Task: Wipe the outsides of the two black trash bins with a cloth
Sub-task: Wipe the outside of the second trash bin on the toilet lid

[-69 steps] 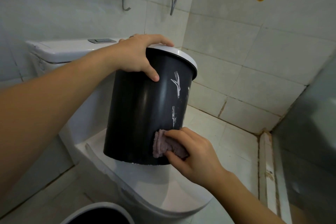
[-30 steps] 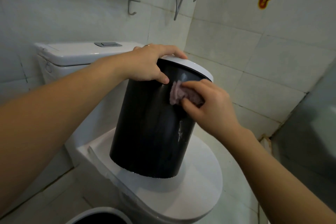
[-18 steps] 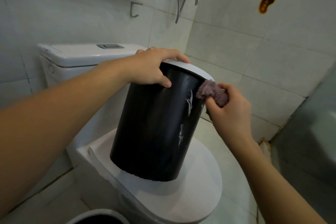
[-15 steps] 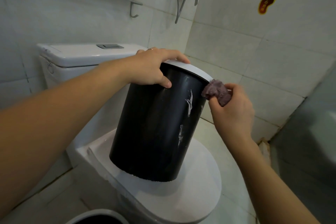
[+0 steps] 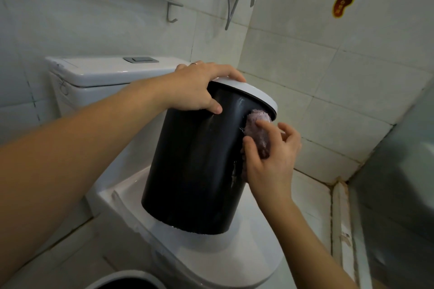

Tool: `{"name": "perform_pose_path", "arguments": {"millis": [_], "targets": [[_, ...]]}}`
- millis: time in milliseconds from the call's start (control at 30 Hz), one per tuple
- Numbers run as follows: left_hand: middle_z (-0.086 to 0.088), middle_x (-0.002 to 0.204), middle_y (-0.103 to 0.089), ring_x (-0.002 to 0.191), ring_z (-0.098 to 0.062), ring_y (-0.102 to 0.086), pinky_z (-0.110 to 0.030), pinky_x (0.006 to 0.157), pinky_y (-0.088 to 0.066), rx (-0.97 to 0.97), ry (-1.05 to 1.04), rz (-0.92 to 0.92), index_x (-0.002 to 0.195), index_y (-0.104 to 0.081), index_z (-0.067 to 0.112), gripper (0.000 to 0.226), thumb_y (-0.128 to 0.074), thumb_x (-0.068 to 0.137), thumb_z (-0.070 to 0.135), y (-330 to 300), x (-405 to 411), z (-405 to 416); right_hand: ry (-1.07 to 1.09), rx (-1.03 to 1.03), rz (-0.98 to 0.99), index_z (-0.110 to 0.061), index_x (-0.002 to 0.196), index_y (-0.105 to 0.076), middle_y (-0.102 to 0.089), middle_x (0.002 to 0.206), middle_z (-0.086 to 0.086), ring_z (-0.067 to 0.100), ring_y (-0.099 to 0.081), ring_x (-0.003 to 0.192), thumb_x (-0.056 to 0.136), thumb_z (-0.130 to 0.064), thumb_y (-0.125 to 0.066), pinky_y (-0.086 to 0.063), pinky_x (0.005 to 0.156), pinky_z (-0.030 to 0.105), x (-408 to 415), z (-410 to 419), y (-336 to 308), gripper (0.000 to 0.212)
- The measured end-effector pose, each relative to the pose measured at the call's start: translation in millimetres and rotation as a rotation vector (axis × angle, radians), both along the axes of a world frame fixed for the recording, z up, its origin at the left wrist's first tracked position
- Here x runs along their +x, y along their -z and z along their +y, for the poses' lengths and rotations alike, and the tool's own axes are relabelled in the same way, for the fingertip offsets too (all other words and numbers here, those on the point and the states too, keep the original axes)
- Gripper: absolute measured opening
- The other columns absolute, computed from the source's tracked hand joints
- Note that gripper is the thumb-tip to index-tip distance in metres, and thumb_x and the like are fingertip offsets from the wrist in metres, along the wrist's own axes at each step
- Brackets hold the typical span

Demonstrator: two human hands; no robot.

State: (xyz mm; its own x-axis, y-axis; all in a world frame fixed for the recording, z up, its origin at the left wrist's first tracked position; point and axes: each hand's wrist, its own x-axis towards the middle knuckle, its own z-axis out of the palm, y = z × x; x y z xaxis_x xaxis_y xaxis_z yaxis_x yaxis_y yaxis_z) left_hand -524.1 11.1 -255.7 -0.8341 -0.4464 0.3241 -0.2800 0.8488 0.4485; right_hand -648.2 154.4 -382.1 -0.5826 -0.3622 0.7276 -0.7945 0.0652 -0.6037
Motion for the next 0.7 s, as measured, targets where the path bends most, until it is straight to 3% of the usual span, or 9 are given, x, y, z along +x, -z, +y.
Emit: {"name": "perform_pose_path", "arguments": {"millis": [167, 267, 400, 500, 600, 700], "targets": [[0.014, 0.110, -0.046, 0.113, -0.011, -0.034, -0.041, 0.111, -0.029, 0.017, -0.013, -0.002, 0.131, -0.047, 0.055, 0.067, -0.076, 0.083, 0.018, -0.3, 0.0, -3.1, -0.013, 0.033, -0.059, -0.026, 0.130, -0.053, -0.053, 0.114, -0.016, 0.010, -0.054, 0.108, 0.089, -0.019, -0.071, -0.049, 0.091, 0.030, 1.5, 2.3, -4.0, 0.046], [0.013, 0.116, -0.044, 0.112, -0.009, -0.033, -0.040, 0.111, -0.028, -0.002, -0.015, -0.004, 0.133, -0.047, 0.052, 0.067, -0.075, 0.083, 0.017, -0.8, -0.1, -1.5, 0.010, 0.016, 0.006, -0.020, 0.120, -0.060, -0.056, 0.106, -0.013, 0.013, -0.057, 0.100, 0.089, -0.016, -0.071, -0.053, 0.087, 0.037, 2.2, 2.5, -5.0, 0.034], [0.022, 0.104, -0.043, 0.110, -0.009, -0.030, -0.037, 0.109, -0.025, -0.019, -0.008, -0.012, 0.134, -0.046, 0.053, 0.067, -0.075, 0.084, 0.019, -1.1, -1.2, 1.2, 0.002, -0.022, -0.065, -0.032, 0.103, -0.055, -0.062, 0.095, -0.010, 0.016, -0.060, 0.088, 0.089, -0.013, -0.065, -0.054, 0.079, 0.043, -0.5, -0.5, -11.6, 0.025], [0.028, 0.097, -0.040, 0.109, -0.009, -0.030, -0.035, 0.108, -0.025, -0.001, 0.001, -0.015, 0.133, -0.047, 0.052, 0.066, -0.075, 0.084, 0.018, -1.1, -0.9, 1.9, 0.063, -0.067, -0.094, -0.028, 0.102, -0.053, -0.060, 0.096, -0.003, 0.021, -0.058, 0.090, 0.085, -0.014, -0.060, -0.052, 0.081, 0.047, -14.4, -0.1, -14.9, 0.023], [0.022, 0.106, -0.044, 0.111, -0.009, -0.032, -0.041, 0.112, -0.026, -0.010, 0.007, -0.013, 0.133, -0.047, 0.052, 0.066, -0.075, 0.084, 0.018, -0.9, 0.4, 1.2, 0.172, -0.069, -0.052, -0.016, 0.106, -0.056, -0.055, 0.103, 0.002, 0.026, -0.054, 0.097, 0.082, -0.011, -0.060, -0.050, 0.084, 0.051, -32.3, -0.7, -19.8, 0.025], [0.026, 0.099, -0.042, 0.109, -0.009, -0.031, -0.036, 0.109, -0.025, -0.007, 0.005, -0.011, 0.134, -0.046, 0.052, 0.067, -0.074, 0.084, 0.018, -0.9, -1.5, 2.4, 0.221, -0.011, 0.096, -0.005, 0.105, -0.059, -0.056, 0.103, 0.012, 0.032, -0.052, 0.096, 0.076, 0.001, -0.063, -0.044, 0.084, 0.038, -33.7, -7.2, -20.4, 0.030]]}}
